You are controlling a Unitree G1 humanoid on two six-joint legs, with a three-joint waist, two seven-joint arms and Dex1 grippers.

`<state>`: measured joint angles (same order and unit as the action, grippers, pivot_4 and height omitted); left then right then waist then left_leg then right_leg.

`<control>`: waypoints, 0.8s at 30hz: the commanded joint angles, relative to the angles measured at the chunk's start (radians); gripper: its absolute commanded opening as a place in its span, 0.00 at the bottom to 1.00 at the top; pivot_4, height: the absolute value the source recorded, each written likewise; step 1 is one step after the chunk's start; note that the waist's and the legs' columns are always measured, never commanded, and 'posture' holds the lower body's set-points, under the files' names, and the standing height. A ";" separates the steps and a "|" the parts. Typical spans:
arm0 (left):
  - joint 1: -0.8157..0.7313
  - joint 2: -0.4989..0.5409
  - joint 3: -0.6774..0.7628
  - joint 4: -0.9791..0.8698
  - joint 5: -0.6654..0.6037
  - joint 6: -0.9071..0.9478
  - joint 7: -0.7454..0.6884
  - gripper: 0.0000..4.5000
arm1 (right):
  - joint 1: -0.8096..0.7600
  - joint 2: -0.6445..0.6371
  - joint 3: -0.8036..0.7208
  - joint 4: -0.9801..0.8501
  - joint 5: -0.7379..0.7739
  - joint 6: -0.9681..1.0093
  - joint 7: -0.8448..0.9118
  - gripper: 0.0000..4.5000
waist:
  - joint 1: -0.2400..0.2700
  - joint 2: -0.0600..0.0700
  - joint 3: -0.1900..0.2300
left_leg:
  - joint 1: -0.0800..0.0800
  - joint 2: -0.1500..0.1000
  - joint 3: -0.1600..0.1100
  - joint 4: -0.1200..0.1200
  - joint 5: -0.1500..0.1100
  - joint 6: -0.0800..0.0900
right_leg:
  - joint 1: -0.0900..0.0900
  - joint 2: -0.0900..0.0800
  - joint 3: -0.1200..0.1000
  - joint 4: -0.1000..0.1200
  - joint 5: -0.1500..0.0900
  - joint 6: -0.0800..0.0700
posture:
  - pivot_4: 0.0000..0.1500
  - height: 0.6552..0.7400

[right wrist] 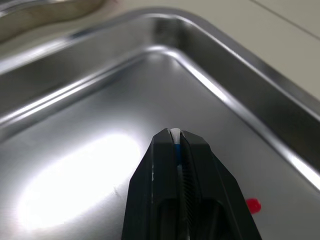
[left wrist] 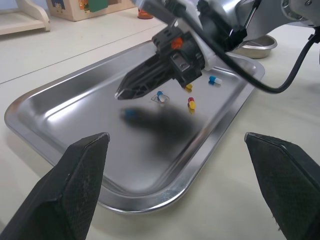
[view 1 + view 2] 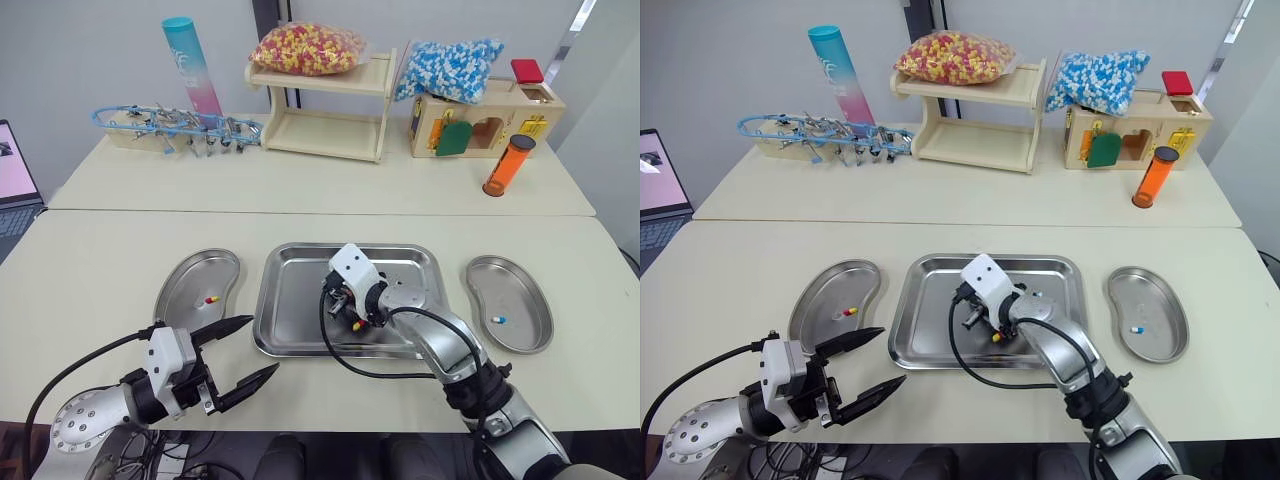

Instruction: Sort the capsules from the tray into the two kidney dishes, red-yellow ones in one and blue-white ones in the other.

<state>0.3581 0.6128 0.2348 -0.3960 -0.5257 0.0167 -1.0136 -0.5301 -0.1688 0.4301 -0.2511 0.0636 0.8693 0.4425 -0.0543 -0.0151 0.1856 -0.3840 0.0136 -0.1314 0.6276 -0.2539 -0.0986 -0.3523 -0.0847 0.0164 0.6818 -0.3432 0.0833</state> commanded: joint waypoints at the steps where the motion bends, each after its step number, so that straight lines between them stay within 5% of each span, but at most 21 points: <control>1: -0.006 0.012 0.000 -0.032 -0.005 -0.008 -0.009 1.00 | -0.015 -0.048 -0.068 -0.133 0.055 0.014 0.061 0.00 | 0.000 0.000 0.000 | 0.000 0.000 0.000 0.000 0.000 0.000 | 0.000 0.000 0.000 0.000 0.000 0.000 | 1.00 1.00; 6: -0.002 0.032 -0.010 -0.052 -0.028 -0.003 -0.055 1.00 | 0.044 -0.220 -0.221 -0.319 0.193 0.068 0.194 0.00 | 0.010 0.000 0.000 | -0.001 0.000 0.000 0.000 0.000 0.000 | 0.000 0.000 0.000 -0.001 0.000 0.000 | 1.00 1.00; 12: 0.033 0.067 -0.040 -0.096 -0.054 -0.003 -0.137 1.00 | 0.293 -0.481 -0.485 -0.463 0.345 -0.087 0.417 0.00 | 0.021 0.000 0.000 | -0.002 0.000 0.001 -0.001 0.000 0.001 | 0.000 0.000 0.000 -0.003 0.000 0.000 | 1.00 1.00; 17: 0.021 0.095 -0.085 -0.134 -0.061 -0.010 -0.204 1.00 | 0.563 -0.711 -0.739 -0.331 0.306 -0.257 0.577 0.00 | 0.026 0.000 0.000 | -0.001 0.000 0.003 0.000 0.000 0.001 | 0.003 -0.001 0.000 -0.003 0.000 0.000 | 1.00 1.00; 24: -0.021 0.102 -0.098 -0.119 -0.079 0.000 -0.217 1.00 | 0.693 -0.776 -0.806 -0.086 0.206 -0.421 0.577 0.00 | 0.020 0.000 0.000 | 0.002 0.000 0.004 0.000 0.000 0.001 | 0.004 -0.001 0.001 -0.002 0.000 0.000 | 1.00 1.00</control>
<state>0.3395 0.7045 0.1353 -0.5016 -0.5877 0.0174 -1.2188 0.1630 -0.9255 -0.3597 -0.3606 0.2947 0.5032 1.0202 -0.0347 -0.0153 0.1861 -0.3823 0.0138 -0.1271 0.6276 -0.2542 -0.0980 -0.3482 -0.0854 0.0173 0.6795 -0.3434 0.0835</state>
